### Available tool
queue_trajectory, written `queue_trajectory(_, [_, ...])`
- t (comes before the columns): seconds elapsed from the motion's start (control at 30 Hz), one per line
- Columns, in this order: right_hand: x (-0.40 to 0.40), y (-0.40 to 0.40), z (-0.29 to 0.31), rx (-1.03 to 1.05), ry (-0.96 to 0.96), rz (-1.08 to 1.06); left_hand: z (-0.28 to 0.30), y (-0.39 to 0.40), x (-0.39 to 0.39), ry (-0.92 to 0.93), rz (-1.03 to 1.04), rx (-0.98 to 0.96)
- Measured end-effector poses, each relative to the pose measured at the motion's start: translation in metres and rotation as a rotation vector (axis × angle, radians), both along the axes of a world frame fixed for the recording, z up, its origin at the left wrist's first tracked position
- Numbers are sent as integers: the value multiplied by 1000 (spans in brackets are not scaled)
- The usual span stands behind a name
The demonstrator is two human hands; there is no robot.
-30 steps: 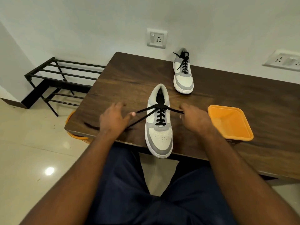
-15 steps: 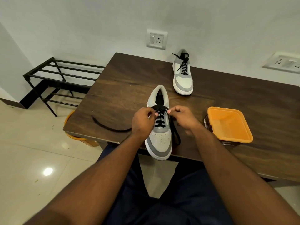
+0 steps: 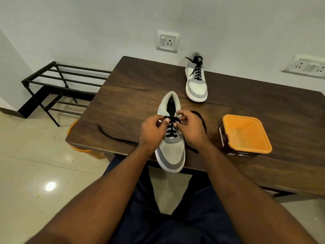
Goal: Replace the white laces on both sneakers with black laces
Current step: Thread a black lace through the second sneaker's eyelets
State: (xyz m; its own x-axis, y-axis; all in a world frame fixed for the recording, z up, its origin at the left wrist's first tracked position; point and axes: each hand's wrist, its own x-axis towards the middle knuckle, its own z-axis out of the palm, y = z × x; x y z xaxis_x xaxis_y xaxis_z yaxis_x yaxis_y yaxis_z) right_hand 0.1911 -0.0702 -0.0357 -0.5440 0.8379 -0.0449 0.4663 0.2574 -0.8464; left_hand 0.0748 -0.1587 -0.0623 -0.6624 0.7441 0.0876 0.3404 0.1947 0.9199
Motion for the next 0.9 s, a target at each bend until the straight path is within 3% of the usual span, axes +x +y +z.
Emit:
queue_trajectory(0.13, [2,10,-11,55,115,-137,0,0,-14,-56,14,-55])
queue_trajectory(0.27, [26,31,-12,485,-261,-48,-3,-4,-35,23,56,-178])
queue_trajectory(0.37, [31,33,-11,430,-449,-52,-3,-5,-34,12,67,-205])
queue_trajectory(0.43, [33,29,-9,283,-487,-90,1,-6,-33,-111,48,-183])
queue_trajectory(0.47, [35,27,-7,146,-386,-131,5,-7,-34,-244,24,-132])
queue_trajectory(0.57, [36,16,7,-351,229,-230,20,-11,-35,-679,-101,128])
queue_trajectory(0.67, [25,4,26,-563,587,-132,34,-7,-27,-807,-156,290])
queue_trajectory(0.8, [0,-6,39,-528,695,-23,50,8,-12,-853,-160,397])
queue_trajectory(0.9, [-15,-6,36,-462,655,-1,50,16,-9,-736,-153,400])
